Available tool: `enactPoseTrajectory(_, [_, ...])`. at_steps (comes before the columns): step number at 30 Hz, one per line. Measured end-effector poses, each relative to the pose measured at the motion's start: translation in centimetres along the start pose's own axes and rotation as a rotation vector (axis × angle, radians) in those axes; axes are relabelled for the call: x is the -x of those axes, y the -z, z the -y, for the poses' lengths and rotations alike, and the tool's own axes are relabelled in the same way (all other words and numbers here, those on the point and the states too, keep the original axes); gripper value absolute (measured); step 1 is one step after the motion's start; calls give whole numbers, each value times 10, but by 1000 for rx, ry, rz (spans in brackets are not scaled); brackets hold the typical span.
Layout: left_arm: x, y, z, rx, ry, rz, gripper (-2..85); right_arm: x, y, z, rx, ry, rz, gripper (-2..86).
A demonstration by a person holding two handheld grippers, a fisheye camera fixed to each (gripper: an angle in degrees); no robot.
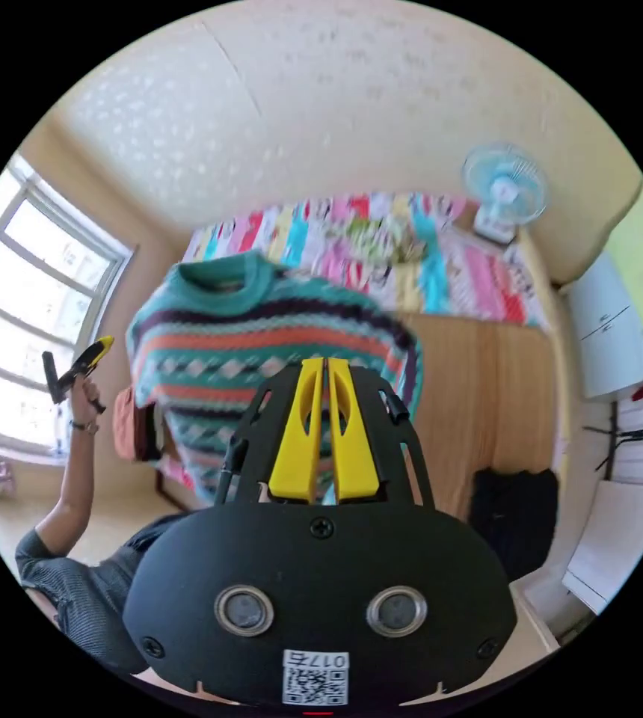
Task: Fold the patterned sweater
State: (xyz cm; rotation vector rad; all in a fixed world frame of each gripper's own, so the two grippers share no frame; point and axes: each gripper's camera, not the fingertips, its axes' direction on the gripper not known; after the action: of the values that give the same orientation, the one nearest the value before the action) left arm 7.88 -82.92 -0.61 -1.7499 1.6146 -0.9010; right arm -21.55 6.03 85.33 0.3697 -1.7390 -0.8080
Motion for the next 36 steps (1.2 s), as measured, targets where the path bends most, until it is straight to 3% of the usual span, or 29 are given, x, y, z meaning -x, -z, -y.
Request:
enactPoseTrajectory(4, [56, -96, -49, 409, -45, 62, 89, -21, -139, -7, 342, -60, 14, 12])
enactPoseTrajectory(6, [87, -156, -103, 712, -129, 147, 65, -30, -225, -36, 618, -78, 16, 10])
enactPoseTrajectory(9, [130, -207, -166, 1070, -153, 188, 13, -39, -290, -79, 889, -83, -4, 8])
enactPoseTrajectory(10, [137, -211, -173, 1113, -149, 188, 9, -40, -296, -84, 915, -81, -17, 7])
enactPoseTrajectory(13, [159, -207, -173, 1112, -162, 69, -4, -51, -292, -83, 919, -63, -79, 6])
enactPoseTrajectory(16, [175, -204, -139, 1021, -141, -110, -9, -64, -260, -53, 805, -44, -99, 5])
enactPoseTrajectory(20, [196, -213, -108, 988, -153, -12, -10, -73, -222, -23, 708, 8, -190, 4])
enactPoseTrajectory(22, [203, -225, -122, 1083, -238, 90, -10, -75, -223, -27, 760, 30, -209, 4])
enactPoseTrajectory(23, [211, -236, -143, 1215, -305, 165, -10, -77, -229, -37, 832, 32, -204, 4])
enactPoseTrajectory(26, [230, -210, -161, 1195, -359, 159, -10, -71, -199, -45, 811, 35, -244, 4])
enactPoseTrajectory(29, [272, -165, -171, 1149, -214, 87, -9, -63, -171, -58, 871, 21, -265, 4])
enactPoseTrajectory(34, [345, -108, -212, 1270, 71, -65, -4, -43, -140, -103, 1074, 46, -263, 4])
enactPoseTrajectory(36, [379, -83, -221, 1351, 241, -256, 17, -39, -105, -118, 1047, 4, -256, 4])
